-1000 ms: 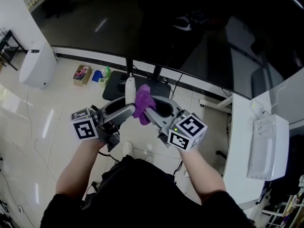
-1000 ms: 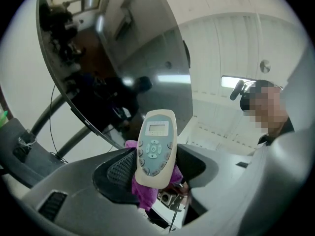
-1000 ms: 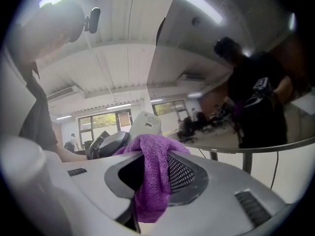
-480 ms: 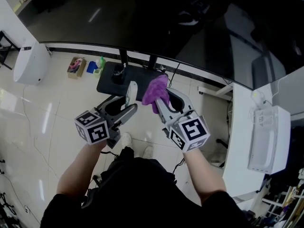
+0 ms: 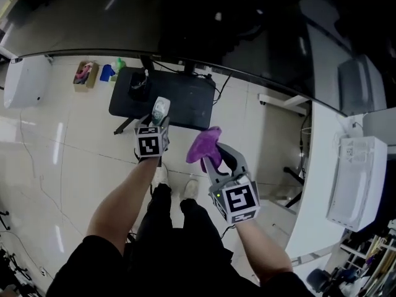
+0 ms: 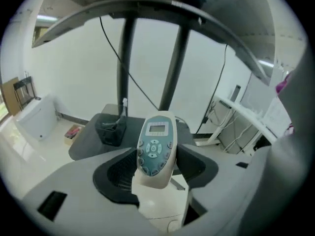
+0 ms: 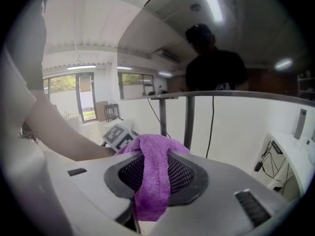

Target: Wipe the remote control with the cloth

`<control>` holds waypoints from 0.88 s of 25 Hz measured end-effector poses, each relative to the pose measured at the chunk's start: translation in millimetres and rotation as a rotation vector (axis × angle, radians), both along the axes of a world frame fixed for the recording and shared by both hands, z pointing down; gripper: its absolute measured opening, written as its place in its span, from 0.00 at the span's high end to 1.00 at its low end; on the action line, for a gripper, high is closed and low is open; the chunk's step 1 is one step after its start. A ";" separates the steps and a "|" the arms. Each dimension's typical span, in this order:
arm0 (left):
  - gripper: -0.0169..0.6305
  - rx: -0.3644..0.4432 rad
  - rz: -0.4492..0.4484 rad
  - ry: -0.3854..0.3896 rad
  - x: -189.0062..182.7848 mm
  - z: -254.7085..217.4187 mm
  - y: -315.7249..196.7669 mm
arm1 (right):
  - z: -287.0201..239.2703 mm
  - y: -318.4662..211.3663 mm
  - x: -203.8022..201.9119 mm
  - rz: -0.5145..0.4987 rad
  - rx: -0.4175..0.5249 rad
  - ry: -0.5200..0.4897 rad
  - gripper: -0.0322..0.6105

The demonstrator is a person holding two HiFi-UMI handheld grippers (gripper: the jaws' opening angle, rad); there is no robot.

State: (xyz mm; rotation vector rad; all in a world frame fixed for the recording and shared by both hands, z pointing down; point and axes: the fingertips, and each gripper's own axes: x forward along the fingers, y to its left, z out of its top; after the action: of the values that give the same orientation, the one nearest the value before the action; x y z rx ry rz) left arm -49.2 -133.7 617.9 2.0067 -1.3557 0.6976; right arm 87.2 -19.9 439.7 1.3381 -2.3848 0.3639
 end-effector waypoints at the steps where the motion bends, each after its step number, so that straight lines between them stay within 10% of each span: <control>1: 0.58 -0.022 -0.013 -0.021 2.7 15.4 -8.4 | 7.1 -0.4 1.9 0.006 -0.019 0.002 0.77; 9: 0.58 -0.113 -0.062 -0.158 -3.3 118.3 -46.7 | 49.8 -10.3 19.1 0.045 -0.106 0.000 0.77; 22: 0.58 -0.079 -0.059 -0.179 6.8 117.9 -52.9 | 69.4 -28.3 20.0 0.045 -0.133 0.021 0.77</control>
State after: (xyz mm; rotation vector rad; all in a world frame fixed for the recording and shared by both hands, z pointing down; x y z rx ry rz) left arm -42.4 -186.6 735.8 1.8705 -1.4596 0.9074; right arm 107.1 -48.2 509.1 1.3295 -2.2735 0.5096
